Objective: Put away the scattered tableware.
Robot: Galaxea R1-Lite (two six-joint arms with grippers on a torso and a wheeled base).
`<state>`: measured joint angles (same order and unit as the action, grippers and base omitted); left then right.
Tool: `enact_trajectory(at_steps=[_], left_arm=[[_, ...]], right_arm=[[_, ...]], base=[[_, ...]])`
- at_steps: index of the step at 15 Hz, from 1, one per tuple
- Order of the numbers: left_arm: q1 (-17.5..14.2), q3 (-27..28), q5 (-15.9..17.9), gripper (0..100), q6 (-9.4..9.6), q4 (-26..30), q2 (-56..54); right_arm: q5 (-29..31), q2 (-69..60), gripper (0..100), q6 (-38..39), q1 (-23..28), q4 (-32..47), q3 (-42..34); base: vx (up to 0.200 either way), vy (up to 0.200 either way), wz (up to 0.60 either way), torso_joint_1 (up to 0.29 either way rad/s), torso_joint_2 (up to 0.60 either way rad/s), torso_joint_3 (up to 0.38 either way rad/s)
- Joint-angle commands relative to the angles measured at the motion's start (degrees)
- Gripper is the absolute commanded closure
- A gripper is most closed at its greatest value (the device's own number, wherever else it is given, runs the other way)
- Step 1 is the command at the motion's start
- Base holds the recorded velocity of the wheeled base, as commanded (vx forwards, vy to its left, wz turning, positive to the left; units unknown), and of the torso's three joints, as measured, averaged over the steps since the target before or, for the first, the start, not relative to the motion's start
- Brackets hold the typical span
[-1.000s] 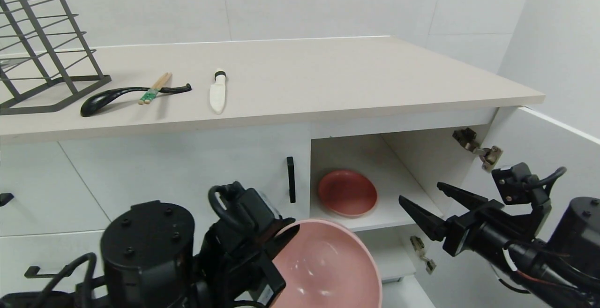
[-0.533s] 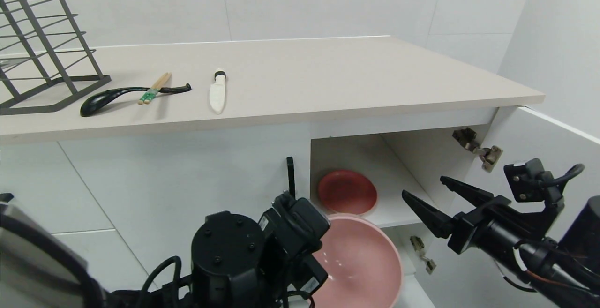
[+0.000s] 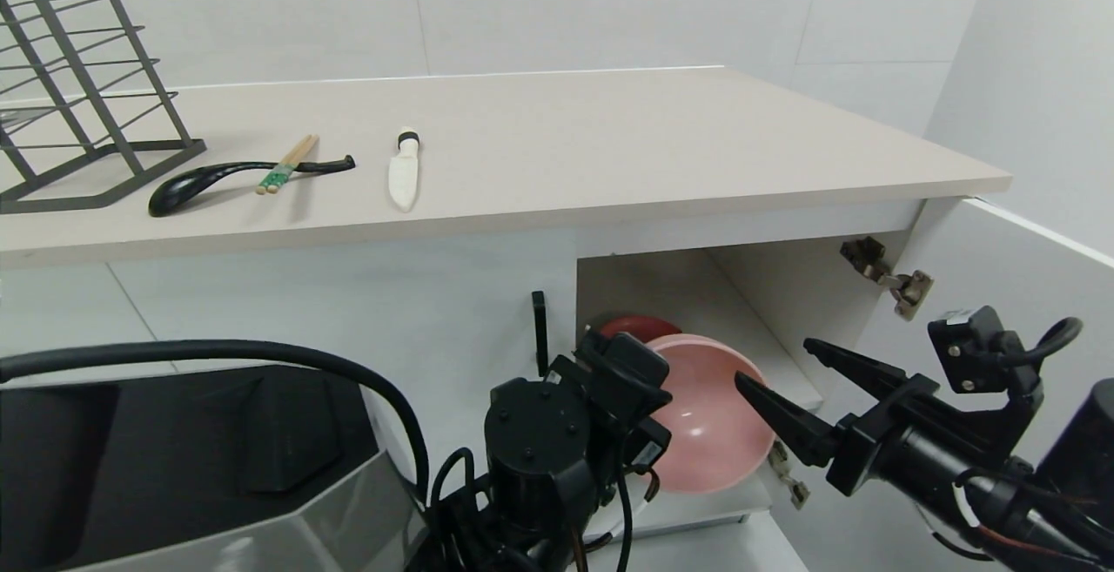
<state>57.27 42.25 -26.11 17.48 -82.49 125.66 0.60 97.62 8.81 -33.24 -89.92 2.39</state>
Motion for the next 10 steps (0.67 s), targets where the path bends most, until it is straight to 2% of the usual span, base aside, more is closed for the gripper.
enact_trajectory(at_steps=[1, 4, 6, 7, 8, 10], left_arm=[[0.03, 2.13, -0.87, 100, 0.01, -1.18, 2.84], [0.56, 3.10, -1.05, 100, -0.34, -6.89, 3.36], [0.91, 3.71, -1.05, 100, -0.78, -7.51, 3.71], [0.91, 3.98, -1.05, 100, -1.66, -7.51, 3.71], [0.91, 4.33, -1.13, 100, -2.54, -7.51, 3.71], [0.74, 4.94, -1.22, 100, -2.72, -7.51, 3.80]], right_arm=[[0.02, 0.29, 0, -0.02, -0.07, -0.08, -0.46], [0.11, 3.45, 0, 0.06, 3.19, -0.08, -0.54], [0.72, 6.00, 0, 0.24, 6.70, -0.08, 0.16], [1.07, 6.62, 0, 0.24, 7.93, -0.08, 0.42], [1.07, 6.53, 0, 0.06, 7.93, -0.08, 0.51], [1.16, 6.18, 0, 0.06, 7.67, -0.08, 0.60]], base=[[0.000, 0.000, 0.00, 0.000, 0.00, 0.000], [0.000, 0.000, 0.00, 0.000, 0.00, 0.000], [0.000, 0.000, 0.00, 0.000, 0.00, 0.000], [0.000, 0.000, 0.00, 0.000, 0.00, 0.000], [0.000, 0.000, 0.00, 0.000, 0.00, 0.000], [0.000, 0.000, 0.00, 0.000, 0.00, 0.000]])
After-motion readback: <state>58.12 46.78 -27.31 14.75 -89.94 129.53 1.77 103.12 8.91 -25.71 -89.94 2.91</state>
